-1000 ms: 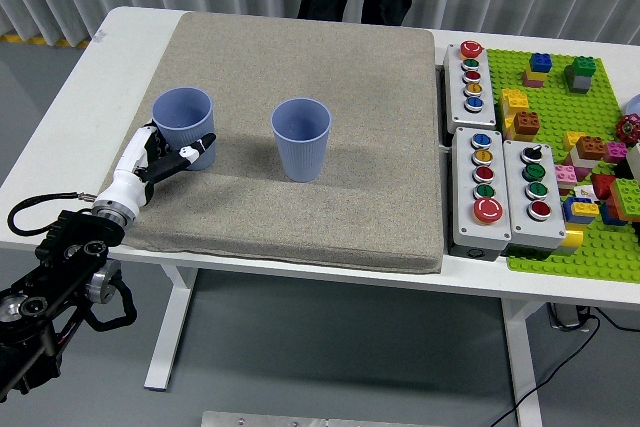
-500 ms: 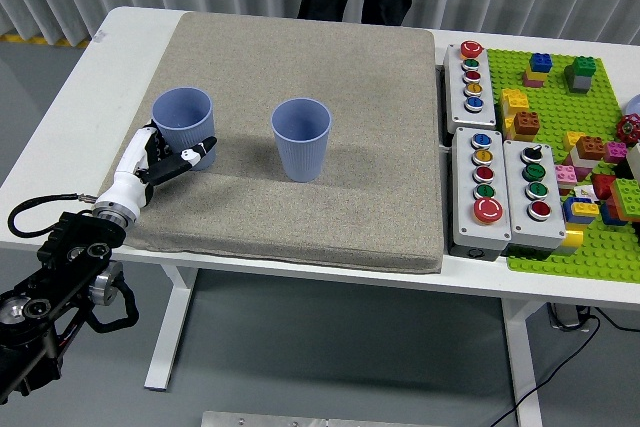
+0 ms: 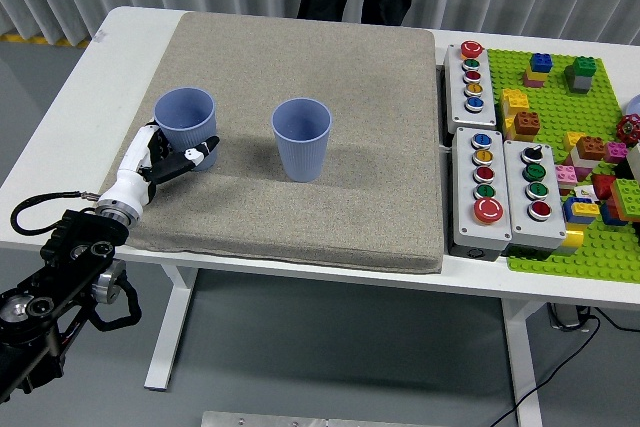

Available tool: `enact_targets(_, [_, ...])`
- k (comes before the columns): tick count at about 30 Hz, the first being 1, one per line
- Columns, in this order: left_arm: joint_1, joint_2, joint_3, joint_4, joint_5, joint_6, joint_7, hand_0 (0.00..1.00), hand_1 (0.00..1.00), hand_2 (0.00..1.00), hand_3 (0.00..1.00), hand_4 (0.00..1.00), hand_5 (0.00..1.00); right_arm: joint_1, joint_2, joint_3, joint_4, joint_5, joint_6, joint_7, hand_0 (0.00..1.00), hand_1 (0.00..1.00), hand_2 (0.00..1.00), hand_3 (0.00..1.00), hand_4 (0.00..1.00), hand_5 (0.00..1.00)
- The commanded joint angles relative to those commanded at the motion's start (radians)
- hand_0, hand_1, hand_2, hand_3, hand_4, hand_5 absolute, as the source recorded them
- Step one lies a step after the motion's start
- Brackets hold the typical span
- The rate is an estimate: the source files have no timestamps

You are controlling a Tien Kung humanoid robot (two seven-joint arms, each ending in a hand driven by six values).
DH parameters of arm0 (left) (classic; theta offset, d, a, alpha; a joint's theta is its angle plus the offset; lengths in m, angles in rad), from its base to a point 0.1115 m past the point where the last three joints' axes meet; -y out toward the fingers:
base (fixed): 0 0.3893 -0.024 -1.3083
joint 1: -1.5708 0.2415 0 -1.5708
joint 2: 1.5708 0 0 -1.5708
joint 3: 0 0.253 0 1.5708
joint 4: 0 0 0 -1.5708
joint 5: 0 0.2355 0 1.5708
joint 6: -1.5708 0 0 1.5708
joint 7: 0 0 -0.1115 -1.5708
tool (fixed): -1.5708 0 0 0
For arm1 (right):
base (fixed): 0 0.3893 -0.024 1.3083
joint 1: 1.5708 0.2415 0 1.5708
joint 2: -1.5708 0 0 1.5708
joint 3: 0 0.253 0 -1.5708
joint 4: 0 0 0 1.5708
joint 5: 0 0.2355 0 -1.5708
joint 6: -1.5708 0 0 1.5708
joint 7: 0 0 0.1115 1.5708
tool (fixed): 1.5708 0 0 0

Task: Pick cup pour cup place

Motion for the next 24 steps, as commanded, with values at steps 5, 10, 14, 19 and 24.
enact_targets(5, [-0.002, -0.003, 0.003, -0.006, 0.000, 0.015, -0.009, 0.782, 0.763, 0.908, 0.998, 0.822, 0.188, 0.002, 0.000, 0.000, 0.000, 0.000, 0.000, 0.000, 0.684, 0.648, 0.574, 0.583, 0.002, 0.029])
enact_targets(10, [0.001, -0.004, 0.005, -0.016, 0.001, 0.040, -0.020, 0.737, 0.711, 0.830, 0.905, 0.804, 0.163, 0.003, 0.000, -0.003, 0.000, 0.005, -0.001, -0.001, 0.684, 0.648, 0.574, 0.583, 0.002, 0.028])
enact_targets(14, [0.005, -0.005, 0.006, -0.021, 0.006, 0.051, -0.022, 0.737, 0.711, 0.830, 0.905, 0.804, 0.163, 0.003, 0.000, -0.003, 0.000, 0.005, -0.001, -0.001, 0.684, 0.648, 0.574, 0.583, 0.002, 0.028])
enact_targets(19, [0.011, -0.007, 0.010, -0.028, 0.024, 0.064, -0.021, 0.726, 0.679, 0.764, 0.841, 0.793, 0.158, 0.004, 0.000, -0.005, 0.000, 0.008, -0.001, -0.001, 0.684, 0.648, 0.574, 0.583, 0.002, 0.029])
enact_targets(24, [0.015, -0.011, 0.018, -0.031, 0.031, 0.095, -0.026, 0.654, 0.610, 0.643, 0.686, 0.787, 0.162, 0.005, 0.000, -0.007, 0.000, 0.010, -0.001, -0.001, 0.684, 0.648, 0.574, 0.583, 0.002, 0.029])
